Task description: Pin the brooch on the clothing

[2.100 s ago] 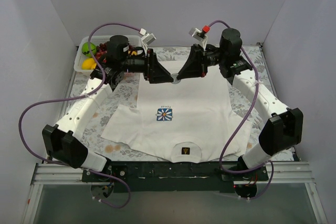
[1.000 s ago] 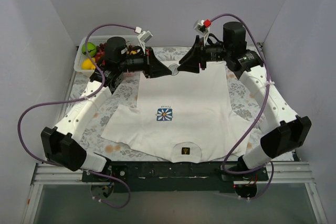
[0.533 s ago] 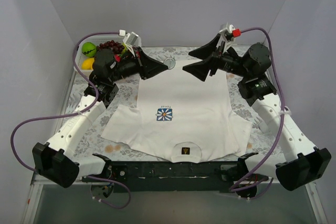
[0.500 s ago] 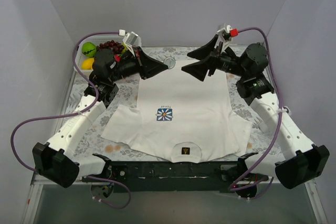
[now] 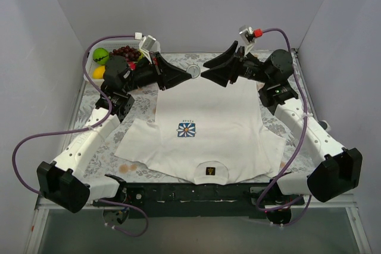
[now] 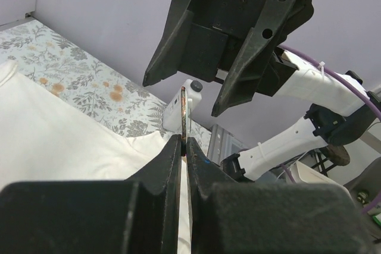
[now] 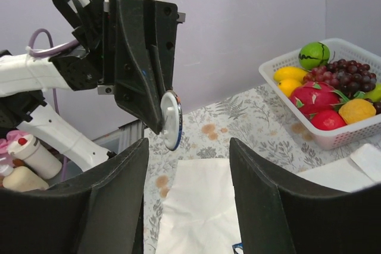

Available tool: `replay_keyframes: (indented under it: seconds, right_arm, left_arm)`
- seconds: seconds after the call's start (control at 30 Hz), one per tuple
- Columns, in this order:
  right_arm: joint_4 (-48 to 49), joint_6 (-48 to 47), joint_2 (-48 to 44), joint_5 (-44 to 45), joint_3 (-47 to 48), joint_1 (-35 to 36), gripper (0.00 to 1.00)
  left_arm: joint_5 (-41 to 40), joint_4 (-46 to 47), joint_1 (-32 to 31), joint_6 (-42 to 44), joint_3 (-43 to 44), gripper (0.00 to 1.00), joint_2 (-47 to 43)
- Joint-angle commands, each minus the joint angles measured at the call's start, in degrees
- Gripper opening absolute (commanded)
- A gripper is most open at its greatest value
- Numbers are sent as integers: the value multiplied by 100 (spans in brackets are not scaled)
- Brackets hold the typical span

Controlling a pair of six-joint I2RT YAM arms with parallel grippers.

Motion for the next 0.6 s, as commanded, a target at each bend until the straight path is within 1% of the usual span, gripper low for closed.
replay_keyframes:
  seconds: [0.0, 0.1, 0.17, 0.33, 0.37, 0.4, 0.43, 0.53, 0.57]
  right_arm:
    - [921, 454, 58, -205, -41, 54, 61]
    - [1017, 542, 137, -258, -15, 89, 55]
    - [1018, 560, 216, -267, 29, 150, 47]
    - [1035, 568, 366, -346, 108, 282, 32]
    - [1035, 586, 384, -346, 108, 291, 21]
    - [1061, 595, 384, -346, 99, 291, 14]
    - [1079, 612, 384, -346, 91, 291, 2]
    - [1053, 630, 375, -346, 82, 300, 1]
    - [1001, 595, 340, -346, 82, 291, 1]
  left_arm:
    - [153, 166, 2, -17, 15, 0, -30]
    - [171, 175, -7, -17, 24, 0, -3]
    - [180, 183, -16, -17, 24, 0, -3]
    - [189, 184, -16, 0, 7, 0, 6]
    - [197, 184, -16, -8, 15, 0, 6]
    - [206, 184, -16, -8, 7, 0, 23]
    - [232, 184, -16, 0, 15, 0, 14]
    - [250, 149, -25, 44, -11, 0, -3]
    - [259, 122, -16, 70, -20, 9, -12]
